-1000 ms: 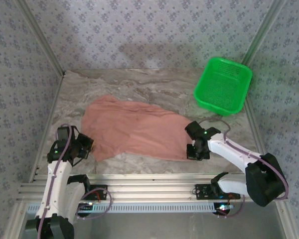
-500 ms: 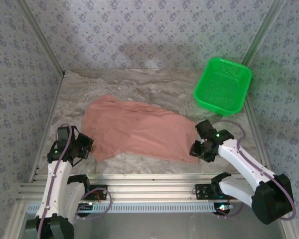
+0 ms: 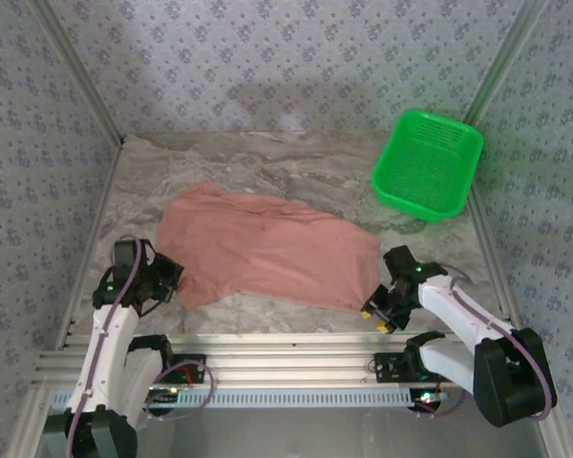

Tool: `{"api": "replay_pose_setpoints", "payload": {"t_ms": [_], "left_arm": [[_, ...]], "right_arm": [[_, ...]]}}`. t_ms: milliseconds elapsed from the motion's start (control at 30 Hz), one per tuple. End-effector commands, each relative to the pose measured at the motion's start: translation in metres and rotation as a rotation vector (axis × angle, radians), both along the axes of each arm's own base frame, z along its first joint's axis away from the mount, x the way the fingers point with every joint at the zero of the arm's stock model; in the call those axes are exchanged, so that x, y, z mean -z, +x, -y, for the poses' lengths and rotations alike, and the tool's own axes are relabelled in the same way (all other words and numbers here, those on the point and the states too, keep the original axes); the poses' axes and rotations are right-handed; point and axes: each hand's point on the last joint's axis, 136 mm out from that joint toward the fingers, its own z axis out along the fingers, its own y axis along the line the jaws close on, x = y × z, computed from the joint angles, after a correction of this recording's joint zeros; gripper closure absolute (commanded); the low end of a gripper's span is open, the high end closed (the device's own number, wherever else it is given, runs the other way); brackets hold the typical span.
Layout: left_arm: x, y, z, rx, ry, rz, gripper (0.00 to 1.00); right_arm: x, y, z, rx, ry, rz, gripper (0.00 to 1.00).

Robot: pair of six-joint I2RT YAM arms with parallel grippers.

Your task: Fold and stack the t-shirts

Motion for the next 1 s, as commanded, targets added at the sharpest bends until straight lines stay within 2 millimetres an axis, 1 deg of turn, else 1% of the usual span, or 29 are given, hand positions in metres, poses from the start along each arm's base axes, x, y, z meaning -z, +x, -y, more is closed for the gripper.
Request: {"api": "replay_pose_setpoints", "payload": {"t_ms": [0,67,200,400,900,967], "left_arm": [[-0.011,0.003,0.004,0.032,0.001,0.045,1.00],[-0.013,0.002,0.004,0.037,0.008,0.051,1.00],[-0.015,0.002,0.004,0.038,0.010,0.060,1.00],[-0.017,0.003,0.003,0.031,0.011,0.070,1.00],[-0.018,0.003,0.003,0.031,0.013,0.076,1.00],[-0.017,0.004,0.003,0.031,0.013,0.076,1.00]], "right_arm": [[0.003,0.015,-0.002,0.088,0.011,0.041,0.58],[0.005,0.020,0.000,0.099,-0.002,0.055,0.59],[0.001,0.035,0.002,0.121,-0.006,0.101,0.60],[0.000,0.050,0.004,0.128,-0.005,0.127,0.61],[-0.011,0.073,0.012,0.130,-0.004,0.161,0.62],[-0.010,0.076,0.013,0.116,-0.014,0.165,0.62]]}}
